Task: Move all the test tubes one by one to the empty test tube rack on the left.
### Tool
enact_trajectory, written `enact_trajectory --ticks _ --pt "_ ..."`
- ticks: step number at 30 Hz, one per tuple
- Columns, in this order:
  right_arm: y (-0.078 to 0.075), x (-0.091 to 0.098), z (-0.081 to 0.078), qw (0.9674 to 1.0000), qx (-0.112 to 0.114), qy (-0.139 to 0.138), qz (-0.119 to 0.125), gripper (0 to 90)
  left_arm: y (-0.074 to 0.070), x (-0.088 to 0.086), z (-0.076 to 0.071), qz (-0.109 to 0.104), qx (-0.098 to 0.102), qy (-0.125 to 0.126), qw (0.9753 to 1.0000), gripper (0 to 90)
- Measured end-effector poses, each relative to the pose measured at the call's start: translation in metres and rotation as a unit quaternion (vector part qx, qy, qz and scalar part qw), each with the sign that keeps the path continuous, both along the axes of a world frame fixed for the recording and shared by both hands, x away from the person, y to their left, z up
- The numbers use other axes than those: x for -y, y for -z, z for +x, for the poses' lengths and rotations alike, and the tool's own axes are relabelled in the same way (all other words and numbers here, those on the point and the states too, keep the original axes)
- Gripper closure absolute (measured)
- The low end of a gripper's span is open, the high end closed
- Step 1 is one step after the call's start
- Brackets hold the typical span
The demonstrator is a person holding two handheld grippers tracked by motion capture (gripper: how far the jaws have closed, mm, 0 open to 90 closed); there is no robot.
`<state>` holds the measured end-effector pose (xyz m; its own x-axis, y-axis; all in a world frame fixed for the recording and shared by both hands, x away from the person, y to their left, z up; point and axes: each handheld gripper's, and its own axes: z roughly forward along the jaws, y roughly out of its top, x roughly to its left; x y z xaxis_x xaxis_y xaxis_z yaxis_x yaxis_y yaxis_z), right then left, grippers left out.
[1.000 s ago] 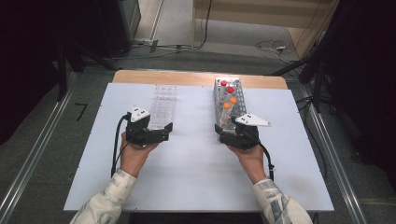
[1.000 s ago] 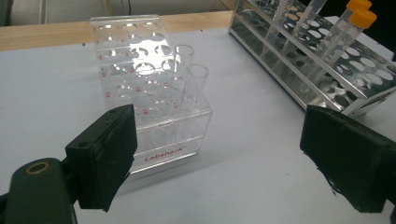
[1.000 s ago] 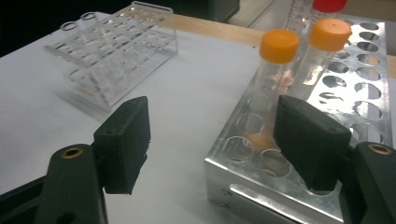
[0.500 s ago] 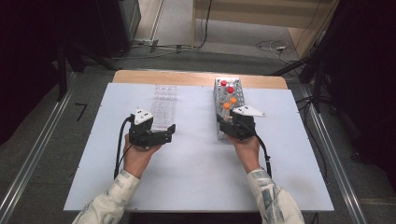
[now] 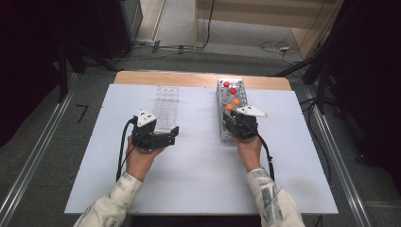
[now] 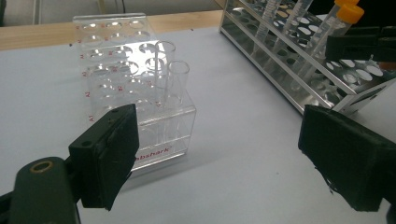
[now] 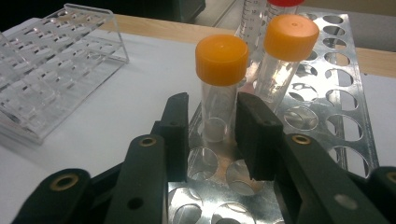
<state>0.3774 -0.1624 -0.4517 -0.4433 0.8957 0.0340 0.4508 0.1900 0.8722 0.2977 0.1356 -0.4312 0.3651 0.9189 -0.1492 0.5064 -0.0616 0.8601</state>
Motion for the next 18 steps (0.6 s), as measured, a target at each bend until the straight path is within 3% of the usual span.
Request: enact_trajectory --ticks 8,18 --pt "0.005 0.000 0.005 1.0000 -0.006 0.005 0.004 71.1 0.002 0.001 0.000 0.004 -0.002 0.003 1.0000 13.9" --pt "-0.006 0.000 0.001 0.9998 0.019 0.003 -0.004 71.6 0.001 0.001 0.000 0.003 0.000 0.001 1.0000 13.9"
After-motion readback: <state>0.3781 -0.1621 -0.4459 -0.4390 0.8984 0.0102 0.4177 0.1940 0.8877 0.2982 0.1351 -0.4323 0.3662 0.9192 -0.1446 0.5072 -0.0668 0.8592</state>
